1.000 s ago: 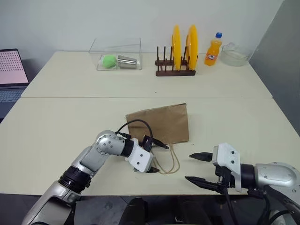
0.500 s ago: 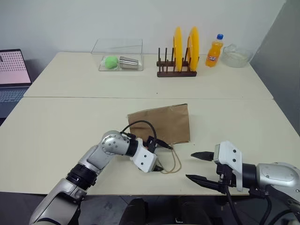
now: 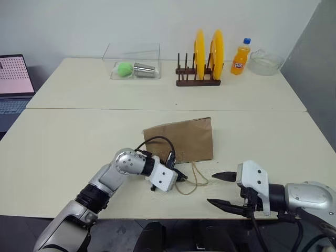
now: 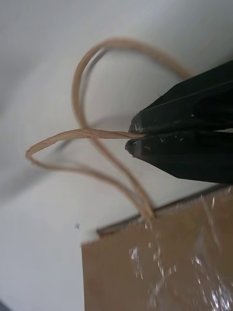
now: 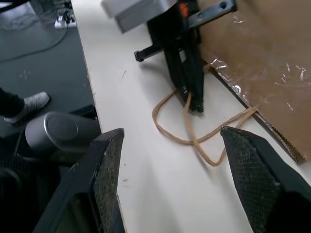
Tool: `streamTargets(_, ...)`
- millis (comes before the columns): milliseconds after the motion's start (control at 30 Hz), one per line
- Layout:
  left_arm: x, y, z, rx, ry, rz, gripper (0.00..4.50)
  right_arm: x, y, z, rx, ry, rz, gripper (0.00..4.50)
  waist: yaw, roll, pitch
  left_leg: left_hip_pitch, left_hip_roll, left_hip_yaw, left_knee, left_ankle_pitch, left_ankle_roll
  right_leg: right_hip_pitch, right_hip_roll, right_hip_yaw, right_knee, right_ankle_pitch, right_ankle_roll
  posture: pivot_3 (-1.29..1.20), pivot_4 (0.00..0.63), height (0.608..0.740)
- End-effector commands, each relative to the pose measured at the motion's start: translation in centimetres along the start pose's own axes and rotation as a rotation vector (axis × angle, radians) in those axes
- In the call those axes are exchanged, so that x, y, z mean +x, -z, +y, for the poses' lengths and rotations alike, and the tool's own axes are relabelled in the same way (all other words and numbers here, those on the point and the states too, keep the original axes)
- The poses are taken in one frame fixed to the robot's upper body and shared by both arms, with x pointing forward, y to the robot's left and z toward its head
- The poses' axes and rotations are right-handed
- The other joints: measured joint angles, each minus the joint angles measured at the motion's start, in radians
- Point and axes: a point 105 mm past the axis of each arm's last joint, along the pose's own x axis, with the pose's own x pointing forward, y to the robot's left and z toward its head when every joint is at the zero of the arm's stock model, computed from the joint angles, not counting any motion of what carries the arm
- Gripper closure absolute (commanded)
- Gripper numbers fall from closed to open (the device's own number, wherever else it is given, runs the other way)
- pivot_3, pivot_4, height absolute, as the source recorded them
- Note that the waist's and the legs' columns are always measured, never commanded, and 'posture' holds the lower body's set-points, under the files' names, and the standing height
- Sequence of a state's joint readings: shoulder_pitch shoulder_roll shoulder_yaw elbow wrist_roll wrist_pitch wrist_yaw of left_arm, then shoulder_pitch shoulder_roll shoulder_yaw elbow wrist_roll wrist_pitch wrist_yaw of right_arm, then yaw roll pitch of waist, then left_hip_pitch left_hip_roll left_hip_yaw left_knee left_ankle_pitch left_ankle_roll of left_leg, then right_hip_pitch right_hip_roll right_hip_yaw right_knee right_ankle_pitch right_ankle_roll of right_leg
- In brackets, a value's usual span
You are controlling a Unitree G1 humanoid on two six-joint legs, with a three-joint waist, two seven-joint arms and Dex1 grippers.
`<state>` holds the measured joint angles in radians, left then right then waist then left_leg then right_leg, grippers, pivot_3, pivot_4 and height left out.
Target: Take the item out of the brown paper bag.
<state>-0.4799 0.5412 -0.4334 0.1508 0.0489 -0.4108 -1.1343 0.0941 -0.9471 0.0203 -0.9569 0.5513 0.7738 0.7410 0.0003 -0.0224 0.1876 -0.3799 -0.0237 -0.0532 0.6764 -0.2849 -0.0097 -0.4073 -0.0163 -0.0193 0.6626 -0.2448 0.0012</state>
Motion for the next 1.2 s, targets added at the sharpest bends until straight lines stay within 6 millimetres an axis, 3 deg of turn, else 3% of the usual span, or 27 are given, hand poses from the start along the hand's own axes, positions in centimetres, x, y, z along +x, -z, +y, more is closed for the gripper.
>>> streamTargets(33,-1.5,-2.1,4.7,-0.057,-0.254,-0.078,4.48,0.5,0.2,0.7,-0.136,-0.036,0.020,1.15,0.000,0.000,0.000,0.000,0.000,0.000,0.000,0.000,0.000,0.000,0.000,0.000,0.000,0.000,0.000,0.00,0.150,0.740)
streamTargets(200,-2.1,-2.6,5.7,-0.111,-0.302,-0.091,4.48,2.2,0.1,-0.2,-0.310,-0.021,-0.004,1.15,-0.005,0.000,0.000,0.001,0.000,0.000,0.000,0.000,0.000,0.000,0.000,0.000,0.000,0.000,0.000,0.00,0.150,0.740)
streamTargets(367,-2.4,-2.6,5.4,-0.102,-0.290,-0.078,4.48,4.8,-0.7,-3.0,-0.464,0.058,-0.045,1.15,-0.003,0.000,0.000,0.001,0.000,0.001,0.000,0.000,0.000,0.000,0.000,0.001,0.000,0.000,0.000,0.00,0.150,0.740)
streamTargets(633,-2.8,-2.5,6.0,-0.111,-0.320,-0.070,4.48,8.5,0.3,-3.7,-0.554,0.009,-0.032,1.15,-0.001,0.000,0.000,0.000,0.000,0.001,0.000,0.000,-0.001,-0.001,0.000,0.002,0.000,0.000,0.000,0.00,0.150,0.740)
streamTargets(733,-3.0,-2.4,6.2,-0.114,-0.327,-0.065,4.50,8.8,0.4,-3.8,-0.561,0.015,-0.037,1.83,-0.001,0.000,0.000,0.000,-0.001,0.001,0.000,0.000,0.000,-0.001,0.000,0.002,0.000,0.000,0.000,0.00,0.150,0.740)
streamTargets(967,-3.7,-2.6,7.2,-0.145,-0.378,-0.072,4.50,8.7,1.0,-4.0,-0.508,0.025,-0.028,4.38,-0.001,0.000,0.000,0.000,0.000,0.001,0.000,0.000,0.000,-0.001,0.000,0.002,0.001,0.000,0.000,0.00,0.150,0.740)
streamTargets(1200,-4.7,-3.3,9.4,-0.218,-0.453,-0.098,4.50,8.9,1.6,-3.4,-0.493,-0.013,-0.010,4.45,-0.001,0.000,0.000,0.000,0.000,0.001,0.000,0.000,0.000,-0.001,0.000,0.002,0.001,0.000,0.000,0.00,0.150,0.740)
